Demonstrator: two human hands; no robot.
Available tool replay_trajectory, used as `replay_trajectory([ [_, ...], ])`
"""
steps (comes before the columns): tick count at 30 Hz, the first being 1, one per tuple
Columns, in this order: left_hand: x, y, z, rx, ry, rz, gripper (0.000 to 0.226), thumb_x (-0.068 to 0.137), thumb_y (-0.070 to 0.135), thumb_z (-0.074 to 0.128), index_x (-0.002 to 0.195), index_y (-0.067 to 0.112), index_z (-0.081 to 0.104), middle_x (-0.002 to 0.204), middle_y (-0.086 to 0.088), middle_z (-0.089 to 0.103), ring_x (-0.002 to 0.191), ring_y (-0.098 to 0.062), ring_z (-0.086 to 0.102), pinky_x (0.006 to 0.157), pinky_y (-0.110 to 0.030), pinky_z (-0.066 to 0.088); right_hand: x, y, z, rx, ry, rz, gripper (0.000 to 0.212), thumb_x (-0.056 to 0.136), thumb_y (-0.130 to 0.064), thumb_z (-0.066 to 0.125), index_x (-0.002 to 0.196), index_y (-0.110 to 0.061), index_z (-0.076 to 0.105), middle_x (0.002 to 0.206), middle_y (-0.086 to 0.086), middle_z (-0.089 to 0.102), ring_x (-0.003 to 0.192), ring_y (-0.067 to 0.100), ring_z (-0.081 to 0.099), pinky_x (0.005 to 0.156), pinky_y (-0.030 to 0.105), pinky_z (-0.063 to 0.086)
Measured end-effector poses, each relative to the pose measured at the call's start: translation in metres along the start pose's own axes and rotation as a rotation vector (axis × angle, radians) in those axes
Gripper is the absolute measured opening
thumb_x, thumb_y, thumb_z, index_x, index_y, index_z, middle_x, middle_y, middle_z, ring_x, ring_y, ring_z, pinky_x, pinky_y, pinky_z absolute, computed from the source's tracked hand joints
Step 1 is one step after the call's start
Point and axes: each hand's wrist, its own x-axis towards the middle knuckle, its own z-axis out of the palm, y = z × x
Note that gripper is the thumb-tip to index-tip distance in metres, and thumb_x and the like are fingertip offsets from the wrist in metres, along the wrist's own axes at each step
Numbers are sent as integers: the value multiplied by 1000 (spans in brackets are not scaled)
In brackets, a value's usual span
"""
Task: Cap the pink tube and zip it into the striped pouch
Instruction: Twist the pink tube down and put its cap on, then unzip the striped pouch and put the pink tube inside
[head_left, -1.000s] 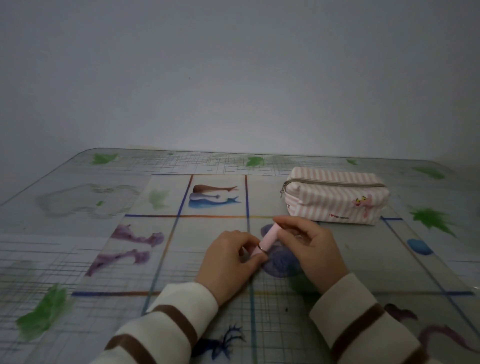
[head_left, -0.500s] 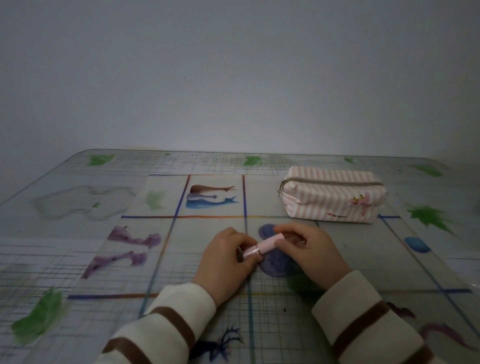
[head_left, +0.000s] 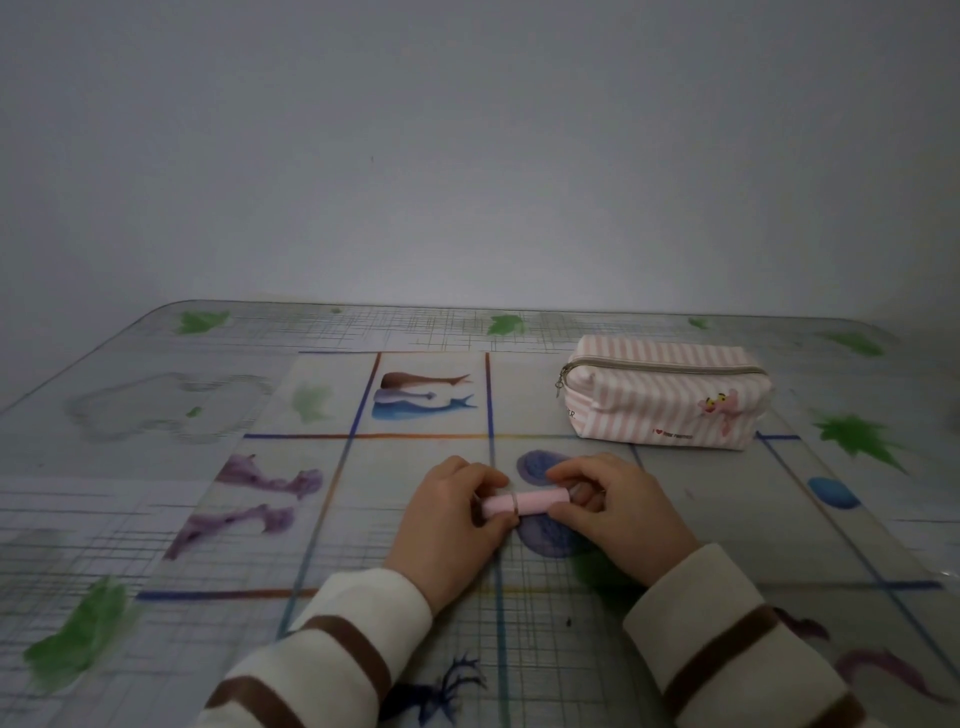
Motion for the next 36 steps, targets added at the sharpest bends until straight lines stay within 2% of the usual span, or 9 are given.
replay_trajectory([
  [7, -1, -1, 0, 6, -21, 0, 34, 74, 20, 74, 106, 15, 64, 93, 2, 55, 86, -10, 49, 78, -16, 36, 0, 2, 1, -9, 1, -25, 35, 74, -17, 74, 108, -19, 65, 90, -4, 56, 77, 10, 52, 79, 28, 47],
  [11, 0, -1, 0, 15, -44, -4, 38, 75, 22, 73, 111, 16, 61, 99, 0, 56, 89, -11, 49, 80, -17, 37, 1, 3, 3, -20, -7, -26, 36, 75, -18, 73, 109, -20, 64, 94, -1, 58, 79, 11, 53, 78, 24, 44],
  [15, 0, -3, -2, 6, -68, -13, 43, 75, 25, 73, 114, 19, 59, 101, 2, 55, 88, -8, 49, 76, -10, 35, 1, 2, 3, -5, -8, -18, 35, 76, -20, 73, 109, -19, 64, 91, -2, 56, 78, 11, 53, 76, 21, 42],
  [19, 4, -3, -3, -34, -79, -49, 38, 77, 31, 71, 112, 22, 59, 96, 8, 51, 79, -1, 48, 69, 0, 34, 4, 0, 1, 17, 69, -8, 27, 78, -23, 71, 105, -19, 66, 90, -6, 56, 79, 9, 53, 71, 10, 36],
  [24, 25, 3, -6, -59, -50, -118, 29, 80, 33, 68, 107, 24, 62, 95, 6, 53, 80, -4, 49, 65, -3, 35, 10, -1, -11, 43, 90, 11, 22, 83, -25, 66, 105, -20, 65, 97, -3, 57, 91, 12, 55, 76, 17, 38],
  [27, 41, 11, -10, -53, -50, -137, 30, 82, 35, 65, 110, 24, 61, 99, 5, 56, 82, -4, 48, 65, -8, 32, 16, 4, -25, -104, 205, -25, 21, 83, -23, 67, 102, -15, 67, 99, 5, 62, 99, 24, 53, 86, 31, 39],
  [29, 54, 19, -10, -77, -62, -161, 33, 82, 37, 63, 113, 24, 58, 104, 3, 57, 86, -5, 50, 70, -12, 35, 21, 7, -36, -236, 321, -31, 23, 83, -24, 66, 105, -14, 66, 105, 9, 62, 103, 29, 49, 89, 33, 32],
  [32, 75, 32, -2, -150, -118, -224, 42, 83, 38, 62, 121, 24, 53, 117, -1, 56, 98, -11, 52, 83, -24, 42, 30, 13, -51, -334, 488, 30, 34, 85, -27, 62, 117, -15, 59, 122, 14, 53, 115, 33, 40, 96, 41, 32],
  [36, 98, 48, 15, -302, -156, -337, 56, 83, 39, 63, 133, 23, 45, 134, -6, 51, 112, -18, 52, 97, -34, 44, 42, 29, -69, -399, 500, 216, 53, 89, -41, 51, 137, -22, 39, 148, 13, 29, 135, 33, 21, 112, 49, 20],
])
